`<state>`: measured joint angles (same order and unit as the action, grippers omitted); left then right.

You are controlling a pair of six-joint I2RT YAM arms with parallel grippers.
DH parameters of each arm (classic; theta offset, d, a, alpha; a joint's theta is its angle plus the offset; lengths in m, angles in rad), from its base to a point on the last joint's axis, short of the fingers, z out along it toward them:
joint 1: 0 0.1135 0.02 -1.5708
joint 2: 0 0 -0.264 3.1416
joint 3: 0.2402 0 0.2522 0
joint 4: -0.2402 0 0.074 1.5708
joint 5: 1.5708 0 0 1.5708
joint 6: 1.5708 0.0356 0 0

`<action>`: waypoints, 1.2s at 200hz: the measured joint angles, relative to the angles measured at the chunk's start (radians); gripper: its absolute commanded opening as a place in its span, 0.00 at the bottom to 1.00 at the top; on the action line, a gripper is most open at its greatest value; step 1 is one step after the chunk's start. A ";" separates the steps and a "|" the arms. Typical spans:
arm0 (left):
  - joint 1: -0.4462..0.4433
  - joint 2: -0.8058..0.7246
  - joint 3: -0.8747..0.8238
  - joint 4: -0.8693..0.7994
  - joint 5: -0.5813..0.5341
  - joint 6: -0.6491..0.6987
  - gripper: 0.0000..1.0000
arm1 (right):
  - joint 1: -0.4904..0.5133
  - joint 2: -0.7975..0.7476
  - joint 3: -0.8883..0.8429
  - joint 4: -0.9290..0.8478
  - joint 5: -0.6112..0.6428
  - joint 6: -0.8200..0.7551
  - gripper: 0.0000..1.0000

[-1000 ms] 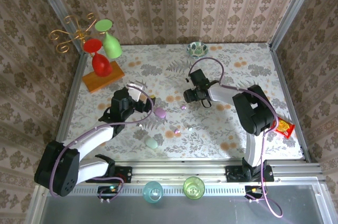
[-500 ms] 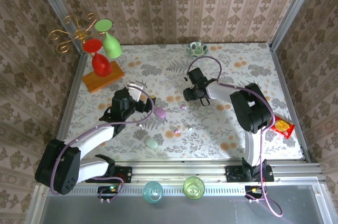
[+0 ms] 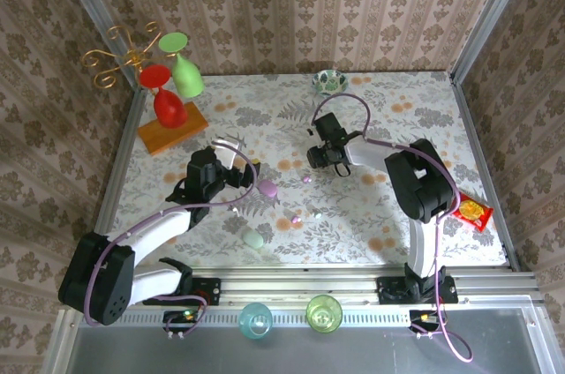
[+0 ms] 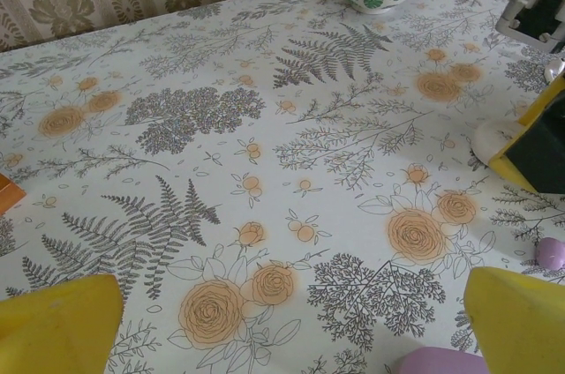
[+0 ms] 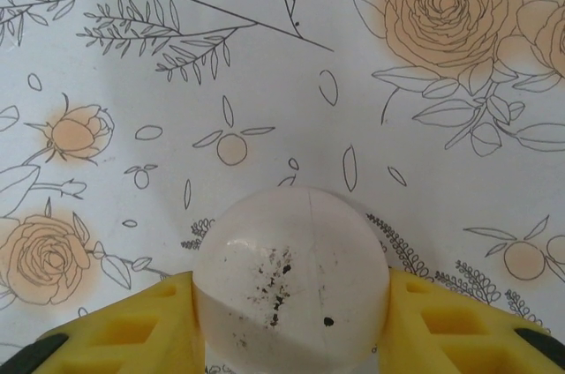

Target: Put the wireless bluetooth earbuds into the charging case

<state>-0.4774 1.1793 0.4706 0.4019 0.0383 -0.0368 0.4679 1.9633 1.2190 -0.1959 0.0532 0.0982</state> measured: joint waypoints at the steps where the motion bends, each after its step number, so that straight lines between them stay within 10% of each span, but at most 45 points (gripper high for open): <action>1: 0.000 0.000 0.001 -0.001 0.000 -0.002 1.00 | 0.000 -0.002 -0.002 0.002 -0.001 0.000 0.45; 106: 0.000 0.078 0.417 -0.426 0.301 -0.270 1.00 | 0.048 -0.428 -0.262 0.147 -0.164 -0.246 0.43; 240: -0.019 0.109 0.465 -0.503 0.694 -0.560 0.62 | 0.129 -0.531 -0.243 0.139 -0.377 -0.391 0.43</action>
<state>-0.4965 1.2888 0.9356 -0.1013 0.7326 -0.5968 0.5968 1.4326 0.9756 -0.0570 -0.3237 -0.2932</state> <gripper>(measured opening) 0.619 0.438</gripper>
